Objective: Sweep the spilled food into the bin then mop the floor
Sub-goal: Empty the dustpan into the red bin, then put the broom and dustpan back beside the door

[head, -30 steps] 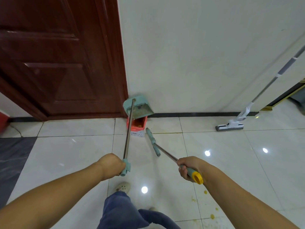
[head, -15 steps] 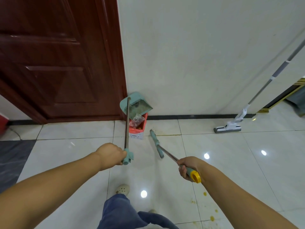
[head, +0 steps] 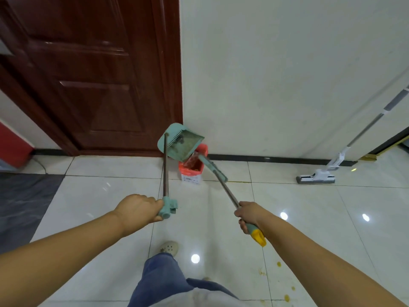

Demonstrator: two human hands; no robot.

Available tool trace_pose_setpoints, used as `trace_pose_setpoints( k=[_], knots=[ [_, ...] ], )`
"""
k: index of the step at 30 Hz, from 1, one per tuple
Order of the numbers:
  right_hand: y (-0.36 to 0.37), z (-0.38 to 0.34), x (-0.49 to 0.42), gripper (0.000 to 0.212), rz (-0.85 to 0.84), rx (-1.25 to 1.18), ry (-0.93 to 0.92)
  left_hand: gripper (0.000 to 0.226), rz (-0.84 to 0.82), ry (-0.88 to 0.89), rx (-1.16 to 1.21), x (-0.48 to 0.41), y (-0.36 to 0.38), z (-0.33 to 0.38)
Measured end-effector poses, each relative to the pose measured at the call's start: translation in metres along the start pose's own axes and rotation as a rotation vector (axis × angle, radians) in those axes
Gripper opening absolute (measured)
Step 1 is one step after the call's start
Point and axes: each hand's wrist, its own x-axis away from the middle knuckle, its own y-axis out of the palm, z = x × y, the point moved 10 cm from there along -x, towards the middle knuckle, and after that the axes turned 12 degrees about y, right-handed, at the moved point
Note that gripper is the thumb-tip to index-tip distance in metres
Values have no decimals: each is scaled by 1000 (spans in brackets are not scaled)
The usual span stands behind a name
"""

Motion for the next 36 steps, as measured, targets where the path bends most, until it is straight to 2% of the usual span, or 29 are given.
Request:
trace_pose_setpoints(
  k=[4,8,12,15,16,20,25,29,31,36],
  knots=[
    [3,-22,-7,34,147,357,-135,49,79,-174,79,10,-7,-16],
    [7,-40,-10,50,326,651,-168,49,213,-325,179,22,-10,-38],
    [14,-59,-10,59,429,854,-185,41,344,-395,294,35,1,-71],
    [22,-70,-7,66,469,921,-189,38,358,-451,315,38,6,-94],
    [24,-73,-6,67,480,926,-188,40,316,-490,351,37,15,-102],
    [29,-87,3,63,405,767,-162,44,309,-619,598,36,36,-134],
    [41,-118,37,35,144,335,-117,43,371,-773,936,29,67,-177],
    [55,-146,56,44,1,34,4,46,352,-824,1094,23,90,-191],
    [65,-169,66,42,-68,-41,7,46,338,-860,1150,20,102,-194],
    [89,-237,100,18,-267,-148,-86,43,360,-924,1366,9,126,-196]
  ],
)
